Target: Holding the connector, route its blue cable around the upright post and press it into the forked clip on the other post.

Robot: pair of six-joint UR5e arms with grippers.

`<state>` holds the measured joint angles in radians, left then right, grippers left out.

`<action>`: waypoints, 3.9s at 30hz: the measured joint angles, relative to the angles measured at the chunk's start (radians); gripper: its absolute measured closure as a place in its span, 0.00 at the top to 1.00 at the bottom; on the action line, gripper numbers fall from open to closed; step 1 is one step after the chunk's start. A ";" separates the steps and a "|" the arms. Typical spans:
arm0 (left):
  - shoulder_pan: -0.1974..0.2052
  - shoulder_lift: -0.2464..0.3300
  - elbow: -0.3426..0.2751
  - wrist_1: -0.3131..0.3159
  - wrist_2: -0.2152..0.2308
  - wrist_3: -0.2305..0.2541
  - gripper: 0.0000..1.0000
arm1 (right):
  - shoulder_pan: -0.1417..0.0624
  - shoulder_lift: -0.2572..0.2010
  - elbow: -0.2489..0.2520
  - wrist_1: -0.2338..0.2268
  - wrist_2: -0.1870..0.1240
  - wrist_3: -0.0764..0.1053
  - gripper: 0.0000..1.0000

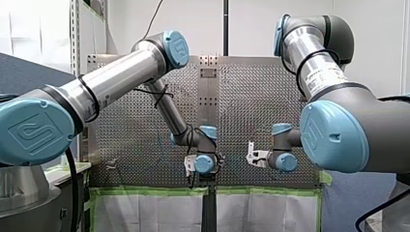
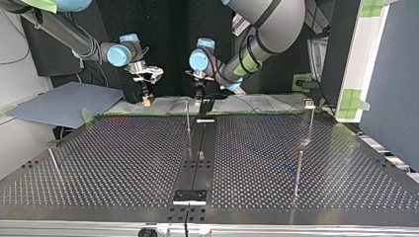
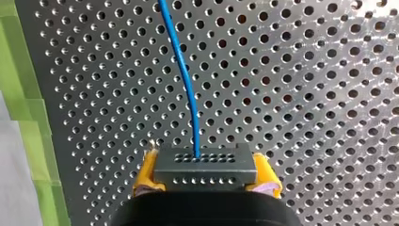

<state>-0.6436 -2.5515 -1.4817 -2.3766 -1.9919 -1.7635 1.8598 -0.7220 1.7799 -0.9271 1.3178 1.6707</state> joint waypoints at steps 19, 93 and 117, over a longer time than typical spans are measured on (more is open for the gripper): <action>0.036 -0.001 0.015 -0.026 0.053 -0.061 0.00 | -0.005 0.000 0.000 -0.008 0.004 0.000 0.00; 0.052 -0.045 0.091 -0.257 0.218 -0.015 1.00 | -0.013 0.012 -0.029 -0.010 0.035 0.002 0.00; 0.041 0.044 0.056 -0.295 0.192 -0.013 1.00 | -0.011 0.012 -0.029 0.003 0.034 0.002 0.00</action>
<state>-0.6023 -2.5077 -1.4254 -2.6713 -1.8003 -1.7764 1.8489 -0.7097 1.7512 -0.9242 1.3521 1.6723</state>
